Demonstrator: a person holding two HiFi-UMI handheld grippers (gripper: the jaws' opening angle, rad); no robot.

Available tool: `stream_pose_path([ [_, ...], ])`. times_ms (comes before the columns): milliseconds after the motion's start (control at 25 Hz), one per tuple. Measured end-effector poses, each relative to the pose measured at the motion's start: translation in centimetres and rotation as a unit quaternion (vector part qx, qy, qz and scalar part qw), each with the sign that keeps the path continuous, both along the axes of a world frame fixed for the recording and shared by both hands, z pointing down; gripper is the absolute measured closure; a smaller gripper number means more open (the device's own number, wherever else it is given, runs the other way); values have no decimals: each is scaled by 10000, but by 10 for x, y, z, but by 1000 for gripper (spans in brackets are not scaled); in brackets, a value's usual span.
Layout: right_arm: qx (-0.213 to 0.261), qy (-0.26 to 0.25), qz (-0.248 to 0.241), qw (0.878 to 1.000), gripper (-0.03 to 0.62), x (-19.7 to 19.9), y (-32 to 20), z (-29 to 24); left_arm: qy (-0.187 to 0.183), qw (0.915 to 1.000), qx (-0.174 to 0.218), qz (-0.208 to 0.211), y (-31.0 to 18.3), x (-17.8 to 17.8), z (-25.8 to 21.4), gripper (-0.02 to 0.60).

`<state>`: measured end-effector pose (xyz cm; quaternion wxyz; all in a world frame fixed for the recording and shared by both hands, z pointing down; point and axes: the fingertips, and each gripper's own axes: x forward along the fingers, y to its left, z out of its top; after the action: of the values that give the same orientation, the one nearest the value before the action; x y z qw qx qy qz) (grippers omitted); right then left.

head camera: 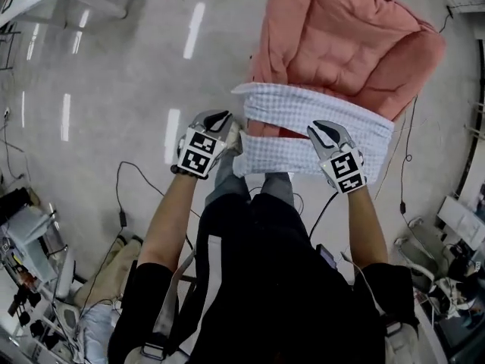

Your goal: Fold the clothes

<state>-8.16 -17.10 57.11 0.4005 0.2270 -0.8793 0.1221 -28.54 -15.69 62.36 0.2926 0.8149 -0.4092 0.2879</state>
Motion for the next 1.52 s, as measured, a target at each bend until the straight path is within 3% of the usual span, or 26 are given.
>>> stream_pose_path([
  [160,60,-123,673,9976,523,-10,-7,0,-84,9984,-42,556,-25,-2,37,538],
  [360,73,-188,984,9949,523,-21,-2,3,-299,9924,-150,1182,-36,11,92,529],
  [520,59,-304,1249,9917,523,-20,8,6,-630,9832,-218,1698,-39,20,132,498],
  [680,-135,-460,1663,9849,523,-16,10,16,-885,9779,-138,1889,-53,19,166,478],
  [880,-341,-493,2092,9760,523,9,12,38,-1242,9634,3,2377,-63,33,202,433],
  [1120,-348,-300,2224,9739,523,16,14,39,-1069,9654,-129,2373,-66,34,205,453],
  [1160,-335,-278,2214,9742,523,16,14,39,-1077,9657,-121,2360,-67,33,202,485],
  [1200,-321,-264,2202,9746,523,17,13,38,-1077,9663,-121,2333,-68,31,200,561],
  [1520,-86,87,1820,9832,523,14,-3,33,-931,9728,-180,2113,-73,-2,133,571],
])
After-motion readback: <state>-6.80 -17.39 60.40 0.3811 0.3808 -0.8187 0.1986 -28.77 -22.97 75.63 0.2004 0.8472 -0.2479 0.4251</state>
